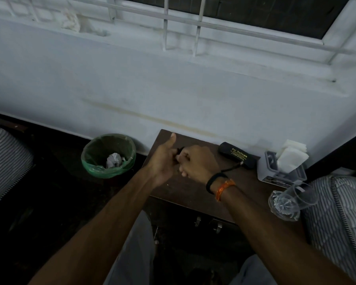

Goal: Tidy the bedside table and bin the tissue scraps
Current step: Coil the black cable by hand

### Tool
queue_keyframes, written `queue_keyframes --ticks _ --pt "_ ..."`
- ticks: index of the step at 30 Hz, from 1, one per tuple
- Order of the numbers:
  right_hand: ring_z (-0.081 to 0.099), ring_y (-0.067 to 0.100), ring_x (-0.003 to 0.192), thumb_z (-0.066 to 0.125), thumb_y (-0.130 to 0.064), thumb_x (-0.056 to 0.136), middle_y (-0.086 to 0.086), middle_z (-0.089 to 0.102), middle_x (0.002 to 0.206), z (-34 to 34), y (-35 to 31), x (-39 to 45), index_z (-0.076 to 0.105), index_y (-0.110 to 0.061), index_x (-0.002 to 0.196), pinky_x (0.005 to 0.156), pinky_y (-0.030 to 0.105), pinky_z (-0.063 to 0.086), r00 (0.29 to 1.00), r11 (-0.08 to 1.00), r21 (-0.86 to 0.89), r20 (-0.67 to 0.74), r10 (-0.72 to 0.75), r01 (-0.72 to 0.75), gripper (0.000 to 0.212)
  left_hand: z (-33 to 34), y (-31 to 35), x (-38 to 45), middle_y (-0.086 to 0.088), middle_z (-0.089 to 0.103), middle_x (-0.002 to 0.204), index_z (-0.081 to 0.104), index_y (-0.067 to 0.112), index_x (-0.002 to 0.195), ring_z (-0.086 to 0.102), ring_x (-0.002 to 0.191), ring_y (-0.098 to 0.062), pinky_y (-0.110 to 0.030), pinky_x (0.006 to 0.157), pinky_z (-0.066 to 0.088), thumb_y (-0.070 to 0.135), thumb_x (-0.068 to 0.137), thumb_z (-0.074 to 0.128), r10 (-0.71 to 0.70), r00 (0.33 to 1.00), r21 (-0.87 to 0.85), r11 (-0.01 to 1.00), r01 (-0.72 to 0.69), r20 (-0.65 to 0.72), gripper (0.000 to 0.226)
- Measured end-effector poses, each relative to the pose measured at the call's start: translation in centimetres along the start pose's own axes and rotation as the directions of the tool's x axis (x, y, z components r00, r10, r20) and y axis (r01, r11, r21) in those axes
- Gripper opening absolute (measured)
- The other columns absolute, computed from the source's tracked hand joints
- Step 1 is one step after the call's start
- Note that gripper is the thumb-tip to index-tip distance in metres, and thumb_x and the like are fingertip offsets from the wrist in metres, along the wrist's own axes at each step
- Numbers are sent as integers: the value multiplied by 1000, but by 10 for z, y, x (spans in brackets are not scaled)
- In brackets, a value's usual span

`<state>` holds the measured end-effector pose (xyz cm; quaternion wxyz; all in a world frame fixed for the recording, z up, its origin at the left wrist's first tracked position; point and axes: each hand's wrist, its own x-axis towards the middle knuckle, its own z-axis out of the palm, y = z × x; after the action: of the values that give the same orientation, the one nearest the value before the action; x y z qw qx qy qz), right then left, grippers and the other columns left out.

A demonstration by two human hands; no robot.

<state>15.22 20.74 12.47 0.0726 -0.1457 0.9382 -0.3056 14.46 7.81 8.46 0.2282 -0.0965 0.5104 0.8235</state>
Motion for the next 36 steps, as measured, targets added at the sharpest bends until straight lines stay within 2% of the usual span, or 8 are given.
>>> queue_keyframes --ticks 4,9,19,24,28,30,33,36 --pt "68 5 53 61 -33 95 -1 72 62 13 17 -14 68 -10 71 60 25 58 999 992 122 43 15 -20 33 -5 -1 6 -7 69 92 68 7 88 63 90 -19 -33 84 51 30 92 63 84 990 -116 988 -97 -114 23" --pt "68 12 57 61 -34 95 6 74 69 14 39 -19 73 -10 79 58 22 56 978 948 294 199 68 -126 31 -7 -4 6 -9 67 94 62 9 85 64 83 -17 -34 90 48 23 99 51 79 992 -278 955 -103 -96 23" --pt "57 8 59 61 -36 94 -4 65 64 -11 73 2 64 -22 64 59 26 42 999 999 -19 41 -24 25 34 -4 -7 -2 -3 63 81 53 16 77 58 71 -12 -30 72 45 37 101 47 60 998 -207 976 -62 -14 33" --pt "58 17 87 65 -30 91 -10 64 85 -18 80 14 76 -27 106 75 31 46 994 964 -248 -23 -107 98 19 1 -10 -6 -1 61 76 55 18 71 56 67 -11 -32 75 44 33 95 61 32 999 -171 985 -24 44 29" --pt "49 18 89 68 -29 90 -2 54 94 -19 73 12 75 -28 108 73 26 40 983 944 -322 -144 -117 65 20 2 -14 -7 -2 61 77 53 17 73 56 66 -12 -32 73 46 19 91 61 40 997 -147 989 -30 66 20" --pt "53 13 82 69 -33 88 -10 49 84 -22 68 10 76 -29 103 68 23 40 980 961 -278 -189 -64 10 17 4 -15 -8 -3 60 76 50 17 72 55 65 -13 -32 72 45 17 89 58 35 997 -120 992 -27 68 19" --pt "67 7 69 71 -28 86 -13 70 78 -24 60 9 78 -23 96 76 28 57 986 998 -31 -161 50 -56 14 8 -15 -9 -4 59 73 49 17 68 53 64 -14 -32 70 42 21 87 52 4 998 -58 998 -1 55 20" --pt "70 7 86 61 -10 85 -4 76 94 -26 51 9 78 -20 97 87 28 56 986 973 219 -129 104 -74 23 11 -18 -8 -6 61 74 50 15 68 53 63 -16 -34 69 41 23 82 48 -29 999 -5 1000 29 35 16"
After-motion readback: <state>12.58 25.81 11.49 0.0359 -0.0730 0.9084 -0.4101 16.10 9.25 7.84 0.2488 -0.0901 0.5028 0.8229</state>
